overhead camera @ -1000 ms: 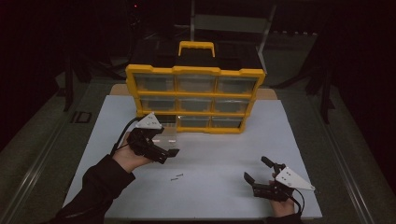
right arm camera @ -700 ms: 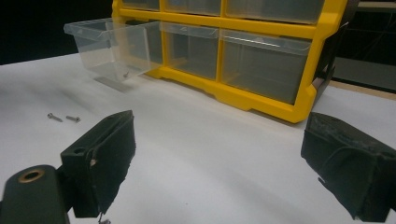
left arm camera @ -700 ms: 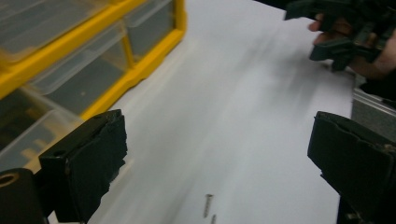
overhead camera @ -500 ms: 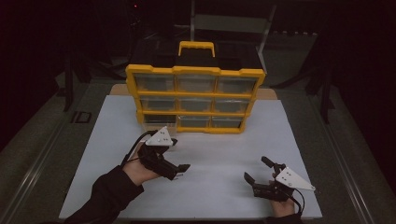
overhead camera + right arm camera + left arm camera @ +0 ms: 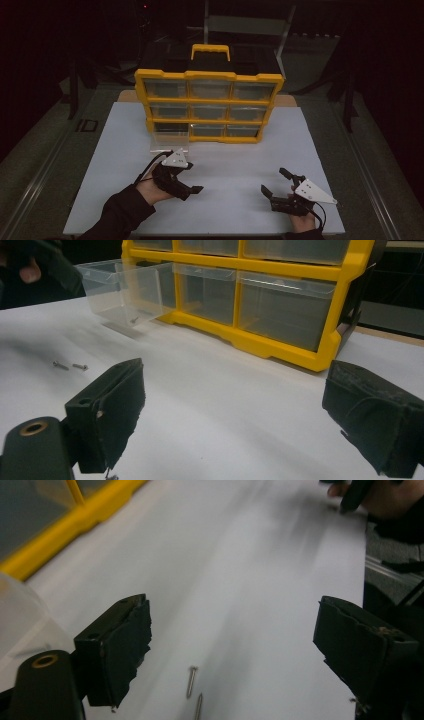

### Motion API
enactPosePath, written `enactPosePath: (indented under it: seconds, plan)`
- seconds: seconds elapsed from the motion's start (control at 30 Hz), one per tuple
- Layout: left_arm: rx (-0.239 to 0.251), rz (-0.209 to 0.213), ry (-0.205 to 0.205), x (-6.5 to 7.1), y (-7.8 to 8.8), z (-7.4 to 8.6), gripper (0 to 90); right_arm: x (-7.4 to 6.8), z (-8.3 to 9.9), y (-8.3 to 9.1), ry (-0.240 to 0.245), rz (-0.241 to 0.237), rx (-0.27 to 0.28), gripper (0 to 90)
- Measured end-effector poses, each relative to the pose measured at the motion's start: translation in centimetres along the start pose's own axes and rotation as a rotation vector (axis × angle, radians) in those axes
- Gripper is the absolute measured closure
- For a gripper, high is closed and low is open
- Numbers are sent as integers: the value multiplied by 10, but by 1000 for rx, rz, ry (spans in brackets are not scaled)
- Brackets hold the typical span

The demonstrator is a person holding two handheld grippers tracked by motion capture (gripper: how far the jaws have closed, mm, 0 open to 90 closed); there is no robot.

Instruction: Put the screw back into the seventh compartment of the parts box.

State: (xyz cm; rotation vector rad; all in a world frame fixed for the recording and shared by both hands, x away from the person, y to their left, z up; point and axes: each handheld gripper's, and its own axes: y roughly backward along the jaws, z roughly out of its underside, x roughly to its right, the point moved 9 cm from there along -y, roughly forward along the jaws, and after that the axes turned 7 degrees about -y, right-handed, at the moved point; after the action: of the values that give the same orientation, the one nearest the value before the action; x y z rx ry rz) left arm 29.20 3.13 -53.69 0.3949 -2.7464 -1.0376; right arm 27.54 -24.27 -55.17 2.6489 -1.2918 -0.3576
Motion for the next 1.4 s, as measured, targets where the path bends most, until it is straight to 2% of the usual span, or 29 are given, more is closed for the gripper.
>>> enactPosePath:
  seconds: [0.1,0.2,0.23,0.3,0.57,0.67,0.87,1.13,1.4]
  plan:
    - [-10,-4,11,-4,-6,10,196,0,0,0,-1,-1,0,101]
    - [-18,-9,10,-7,-10,18,279,0,0,0,0,-2,0,100]
    - [-20,-4,7,-7,-11,20,358,0,0,0,0,-2,-1,100]
    - [-30,-3,4,-9,-15,25,380,0,0,0,-1,-3,-1,100]
    - [-74,12,-5,-13,-29,40,630,0,0,0,-2,-4,-2,101]
    - [-93,18,-17,-13,-33,43,657,0,0,0,-2,-5,-1,100]
    - [-111,8,-13,-16,-39,48,709,0,0,0,-3,-6,-1,100]
    - [-148,8,-37,-16,-45,53,772,0,0,0,-6,-5,0,100]
    - [-155,-10,-46,-18,-47,54,813,0,0,0,-5,-5,-2,101]
